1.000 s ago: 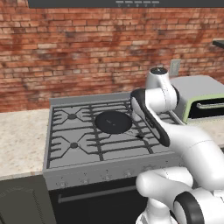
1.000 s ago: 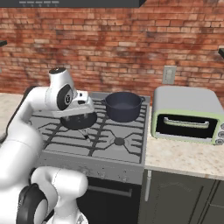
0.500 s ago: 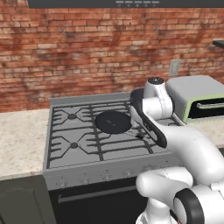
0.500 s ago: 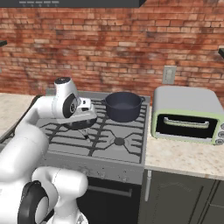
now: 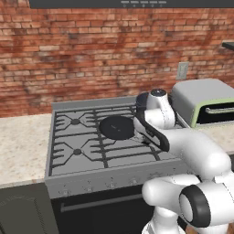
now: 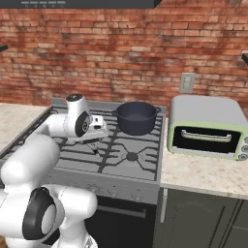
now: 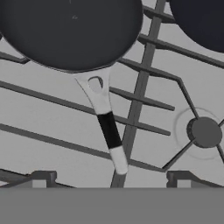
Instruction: Move the pot and pan from the stove into the sink.
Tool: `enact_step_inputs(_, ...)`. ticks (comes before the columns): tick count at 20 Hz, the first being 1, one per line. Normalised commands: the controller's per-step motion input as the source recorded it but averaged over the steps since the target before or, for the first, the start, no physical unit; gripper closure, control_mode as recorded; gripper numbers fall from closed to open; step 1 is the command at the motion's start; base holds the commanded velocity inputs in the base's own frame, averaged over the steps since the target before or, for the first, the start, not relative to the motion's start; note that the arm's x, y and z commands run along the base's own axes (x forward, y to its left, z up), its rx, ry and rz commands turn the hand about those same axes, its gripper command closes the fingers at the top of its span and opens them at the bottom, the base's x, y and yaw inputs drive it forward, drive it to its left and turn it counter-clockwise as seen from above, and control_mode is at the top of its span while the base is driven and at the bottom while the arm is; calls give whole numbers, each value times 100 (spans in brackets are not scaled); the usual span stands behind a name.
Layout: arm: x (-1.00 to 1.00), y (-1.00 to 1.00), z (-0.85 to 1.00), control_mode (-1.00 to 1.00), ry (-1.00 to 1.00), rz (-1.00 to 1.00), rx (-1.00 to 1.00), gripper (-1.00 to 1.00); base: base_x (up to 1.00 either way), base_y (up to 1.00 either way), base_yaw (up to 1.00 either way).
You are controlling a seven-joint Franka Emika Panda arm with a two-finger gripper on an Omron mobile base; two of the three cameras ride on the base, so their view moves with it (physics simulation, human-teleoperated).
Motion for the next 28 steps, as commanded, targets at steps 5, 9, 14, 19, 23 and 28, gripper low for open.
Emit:
enact_step_inputs(5, 14, 0, -32, -100, 0, 1, 0, -100, 0, 0, 0)
enact_step_inputs(9, 13, 0, -30, -100, 0, 1, 0, -100, 0, 0, 0)
enact_step_inputs(14, 11, 0, -28, -100, 0, 1, 0, -100, 0, 0, 0)
enact_step_inputs(19, 8, -4, -23, -100, 0, 2, 0, -100, 0, 0, 0)
enact_step_inputs(23, 6, -4, -23, -100, 0, 2, 0, -100, 0, 0, 0)
enact_step_inputs(28, 8, 0, -26, -100, 0, 2, 0, -100, 0, 0, 0)
